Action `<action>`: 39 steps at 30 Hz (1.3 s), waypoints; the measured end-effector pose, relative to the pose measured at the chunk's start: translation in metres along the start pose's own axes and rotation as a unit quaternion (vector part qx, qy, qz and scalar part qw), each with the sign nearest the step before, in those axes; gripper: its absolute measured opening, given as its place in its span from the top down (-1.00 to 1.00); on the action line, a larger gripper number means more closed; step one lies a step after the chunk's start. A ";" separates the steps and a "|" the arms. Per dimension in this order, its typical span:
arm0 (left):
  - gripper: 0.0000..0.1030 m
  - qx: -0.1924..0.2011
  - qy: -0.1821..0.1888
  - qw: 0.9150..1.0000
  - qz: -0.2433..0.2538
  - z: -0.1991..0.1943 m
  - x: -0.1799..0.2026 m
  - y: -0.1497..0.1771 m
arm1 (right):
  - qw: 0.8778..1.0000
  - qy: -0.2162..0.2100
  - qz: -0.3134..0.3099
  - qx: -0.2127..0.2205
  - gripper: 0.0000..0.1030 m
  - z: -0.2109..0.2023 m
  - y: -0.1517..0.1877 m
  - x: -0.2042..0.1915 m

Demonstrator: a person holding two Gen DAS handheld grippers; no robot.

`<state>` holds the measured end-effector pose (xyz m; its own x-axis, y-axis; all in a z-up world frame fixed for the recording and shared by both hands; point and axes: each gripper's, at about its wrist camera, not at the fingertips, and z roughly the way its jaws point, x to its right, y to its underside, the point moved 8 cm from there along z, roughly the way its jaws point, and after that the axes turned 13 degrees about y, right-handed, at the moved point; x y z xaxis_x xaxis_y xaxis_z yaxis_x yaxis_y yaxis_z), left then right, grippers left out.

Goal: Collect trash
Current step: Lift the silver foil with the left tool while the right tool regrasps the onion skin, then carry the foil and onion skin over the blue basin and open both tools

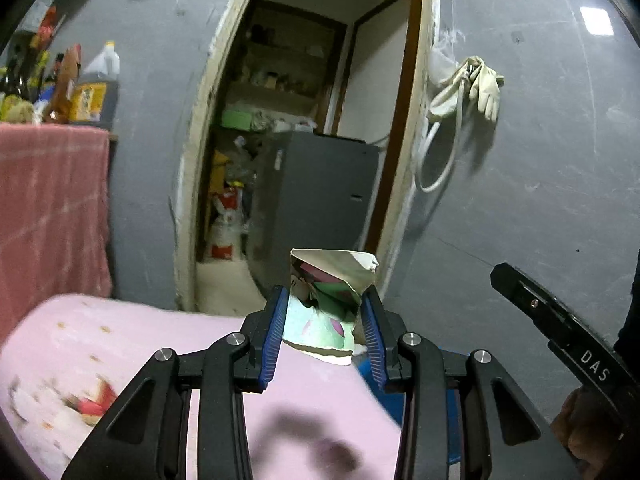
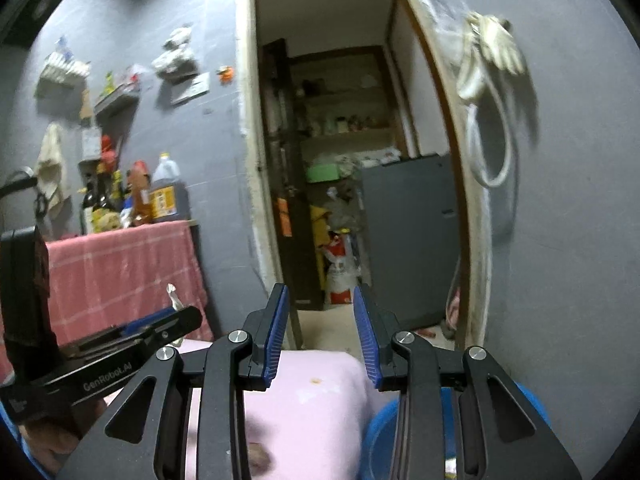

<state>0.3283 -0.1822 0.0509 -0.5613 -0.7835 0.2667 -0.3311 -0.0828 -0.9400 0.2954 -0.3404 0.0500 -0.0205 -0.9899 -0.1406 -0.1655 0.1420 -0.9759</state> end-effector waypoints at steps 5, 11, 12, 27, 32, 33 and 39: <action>0.37 -0.019 -0.012 1.000 0.000 0.004 -0.004 0.013 | 0.998 -0.020 0.013 -0.057 0.37 0.016 0.022 0.017; 0.37 -0.046 -0.045 0.998 -0.002 -0.017 -0.028 0.036 | 0.988 -0.078 -0.002 -0.131 0.13 0.032 0.064 -0.008; 0.37 -0.049 -0.049 0.998 -0.004 -0.022 -0.033 0.040 | 0.985 -0.097 -0.010 -0.144 0.07 0.033 0.072 -0.018; 0.37 -0.071 -0.087 0.992 -0.056 -0.068 -0.074 0.063 | 0.942 -0.169 -0.137 -0.256 0.06 0.026 0.165 -0.092; 0.37 -0.071 -0.084 0.992 -0.056 -0.065 -0.073 0.059 | 0.945 -0.162 -0.122 -0.258 0.30 0.031 0.162 -0.084; 0.37 -0.071 -0.083 0.993 -0.055 -0.065 -0.071 0.059 | 0.945 -0.161 -0.120 -0.257 0.30 0.031 0.162 -0.083; 0.37 -0.064 -0.070 0.994 -0.050 -0.053 -0.058 0.052 | 0.967 -0.128 -0.085 -0.204 0.31 0.028 0.128 -0.062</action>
<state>0.3033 -0.1082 -0.0020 -0.4131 -0.8539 0.3165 -0.4779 -0.0925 -0.8735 0.3034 -0.2612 -0.0707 0.2766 -0.9583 -0.0716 -0.5211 -0.0870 -0.8490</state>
